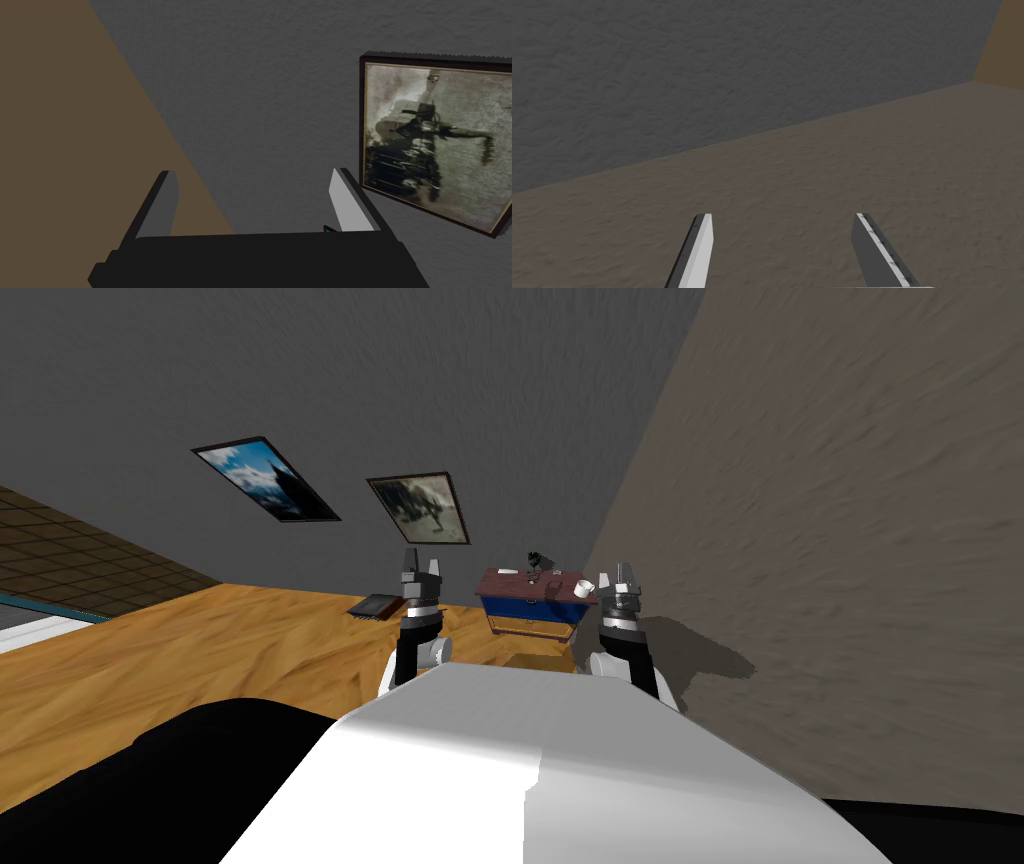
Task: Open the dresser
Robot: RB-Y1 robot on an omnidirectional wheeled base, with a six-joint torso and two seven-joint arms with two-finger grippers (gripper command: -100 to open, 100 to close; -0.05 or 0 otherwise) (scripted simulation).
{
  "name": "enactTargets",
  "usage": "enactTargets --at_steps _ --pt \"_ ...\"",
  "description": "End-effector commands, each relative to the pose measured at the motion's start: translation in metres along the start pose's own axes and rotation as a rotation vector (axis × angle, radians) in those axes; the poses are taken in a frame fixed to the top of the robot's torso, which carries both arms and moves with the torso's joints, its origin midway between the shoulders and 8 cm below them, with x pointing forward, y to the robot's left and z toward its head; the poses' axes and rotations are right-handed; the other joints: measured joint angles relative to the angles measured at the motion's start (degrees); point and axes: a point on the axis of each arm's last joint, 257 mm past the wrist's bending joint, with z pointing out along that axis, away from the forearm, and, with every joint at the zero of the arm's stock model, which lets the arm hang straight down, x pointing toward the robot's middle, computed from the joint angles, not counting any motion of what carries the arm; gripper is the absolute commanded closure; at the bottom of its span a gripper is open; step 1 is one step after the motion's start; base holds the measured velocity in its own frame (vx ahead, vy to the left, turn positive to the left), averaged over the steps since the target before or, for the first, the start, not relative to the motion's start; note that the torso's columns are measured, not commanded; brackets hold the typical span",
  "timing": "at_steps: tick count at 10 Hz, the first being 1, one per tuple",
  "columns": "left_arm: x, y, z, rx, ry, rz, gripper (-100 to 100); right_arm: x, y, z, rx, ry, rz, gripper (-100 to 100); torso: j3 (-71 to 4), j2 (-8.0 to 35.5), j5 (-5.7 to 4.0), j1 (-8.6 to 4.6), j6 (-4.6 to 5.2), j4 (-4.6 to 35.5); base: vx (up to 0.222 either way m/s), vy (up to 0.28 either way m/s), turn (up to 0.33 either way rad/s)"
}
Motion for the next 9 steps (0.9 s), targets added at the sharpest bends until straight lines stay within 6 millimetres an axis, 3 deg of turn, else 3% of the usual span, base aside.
enactTargets --at_steps 1,9 --pt "0.0 0.0 0.0 0.0 0.0 0.0 0 0.0 0.0 0.0 0.0 0.0 0.0 0 -4.67 2.32 0.0 0.0 0.0 2.35 0.0 0.0 0.0" --pt "0.0 -0.0002 0.0 0.0 0.0 0.0 0 0.0 0.0002 0.0 0.0 0.0 0.0 0 -70.73 35.39 0.0 0.0 0.0 35.37 0.0 0.0 0.0"
